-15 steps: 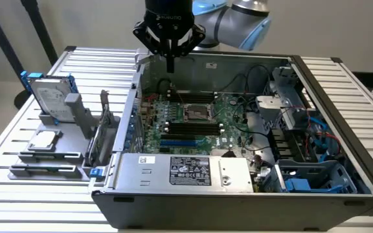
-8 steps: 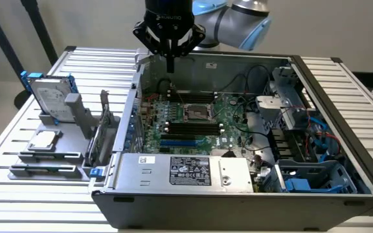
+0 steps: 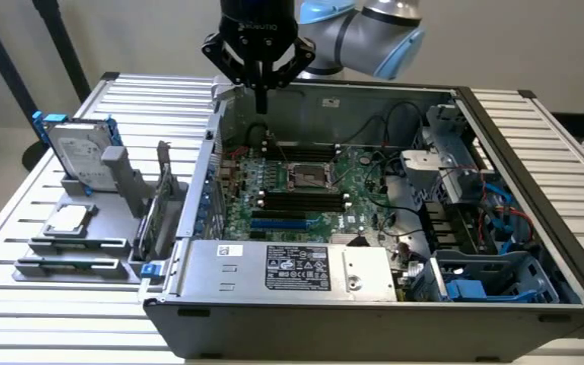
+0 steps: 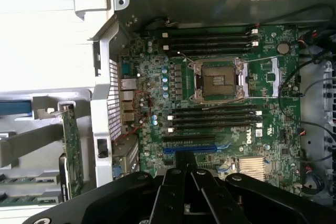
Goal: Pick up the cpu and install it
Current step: 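Reach for the cpu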
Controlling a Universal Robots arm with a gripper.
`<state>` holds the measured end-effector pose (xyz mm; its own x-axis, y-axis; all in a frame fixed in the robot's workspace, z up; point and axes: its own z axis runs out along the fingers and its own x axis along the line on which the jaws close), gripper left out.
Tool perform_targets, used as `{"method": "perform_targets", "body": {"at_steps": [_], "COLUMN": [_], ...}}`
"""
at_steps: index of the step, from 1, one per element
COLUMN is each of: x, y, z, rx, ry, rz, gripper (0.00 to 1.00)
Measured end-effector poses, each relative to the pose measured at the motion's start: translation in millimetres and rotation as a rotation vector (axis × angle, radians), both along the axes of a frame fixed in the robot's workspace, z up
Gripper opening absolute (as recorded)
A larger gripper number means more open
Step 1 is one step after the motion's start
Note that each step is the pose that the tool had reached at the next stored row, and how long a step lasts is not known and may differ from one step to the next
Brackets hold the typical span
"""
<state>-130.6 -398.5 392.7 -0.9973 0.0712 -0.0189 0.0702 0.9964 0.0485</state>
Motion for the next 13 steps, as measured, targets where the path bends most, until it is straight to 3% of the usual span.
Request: {"method": "perform_targets", "body": {"at_steps": [13], "x": [-59.0], "y": [0.3], "z": [-0.1], "rx": [0.0003], "ry": [-0.0001], "rz": [0.0], "gripper": [0.11]}}
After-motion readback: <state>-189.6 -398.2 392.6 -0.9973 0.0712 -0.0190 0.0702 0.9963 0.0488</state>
